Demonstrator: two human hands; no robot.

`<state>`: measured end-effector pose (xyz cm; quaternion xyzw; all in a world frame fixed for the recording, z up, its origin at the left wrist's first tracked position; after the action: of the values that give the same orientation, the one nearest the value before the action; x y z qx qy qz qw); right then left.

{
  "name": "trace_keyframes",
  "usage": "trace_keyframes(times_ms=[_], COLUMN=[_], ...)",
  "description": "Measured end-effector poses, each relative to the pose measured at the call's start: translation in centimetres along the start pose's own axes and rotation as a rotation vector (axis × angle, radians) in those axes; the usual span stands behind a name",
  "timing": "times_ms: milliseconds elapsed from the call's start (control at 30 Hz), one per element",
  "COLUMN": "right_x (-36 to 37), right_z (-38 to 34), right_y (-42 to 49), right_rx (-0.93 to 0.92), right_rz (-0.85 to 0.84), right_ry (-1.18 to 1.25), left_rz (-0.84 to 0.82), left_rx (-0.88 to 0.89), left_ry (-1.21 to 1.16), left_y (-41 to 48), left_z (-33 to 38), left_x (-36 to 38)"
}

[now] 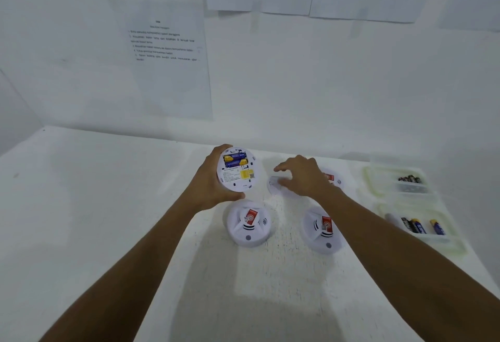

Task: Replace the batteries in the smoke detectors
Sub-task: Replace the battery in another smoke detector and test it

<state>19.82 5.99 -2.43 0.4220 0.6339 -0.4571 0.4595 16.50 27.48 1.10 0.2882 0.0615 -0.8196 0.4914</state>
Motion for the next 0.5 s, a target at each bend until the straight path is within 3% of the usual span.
trace_keyframes(times_ms=[100,200,300,433,500], right_x=[1.1,1.0,-0.5,-5.4,-6.9], right_z=[-0.7,0.3,0.7,-1.3,-3.6], right_y=[-0.2,-0.4,-1.5,-4.5,-5.3], right_rx=[-0.067,-0.043,-0.031,-0.122,-0.15], right_rz=[-0.089,-0.057,0.055,0.341,0.361], right_ry=[-0.096,-0.088,0.147,0.563,0.623], left_rz=[-0.011,-0.019,-0.028,-0.043,-0.039], left_rx=[0.005,-0.002,0.004,-0.001,0.006], left_ry=[-0.006,0.001,0.008,0.034,0.059], left_y=[0.2,0.5,0.7,1.2,1.7], left_z=[0.2,0.2,0.5,1.3,1.8], left_x=[0.2,0.4,0.8,1.9,2.7])
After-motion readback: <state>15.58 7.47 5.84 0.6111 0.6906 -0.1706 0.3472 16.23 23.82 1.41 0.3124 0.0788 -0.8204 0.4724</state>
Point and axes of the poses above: each hand's wrist, its own y-axis towards the middle knuckle, its own x-axis out of the palm, z = x × y, the point moved 9 cm from there along y, towards the middle knuckle, and after that the axes turned 11 degrees about -z, right-handed, at the moved point
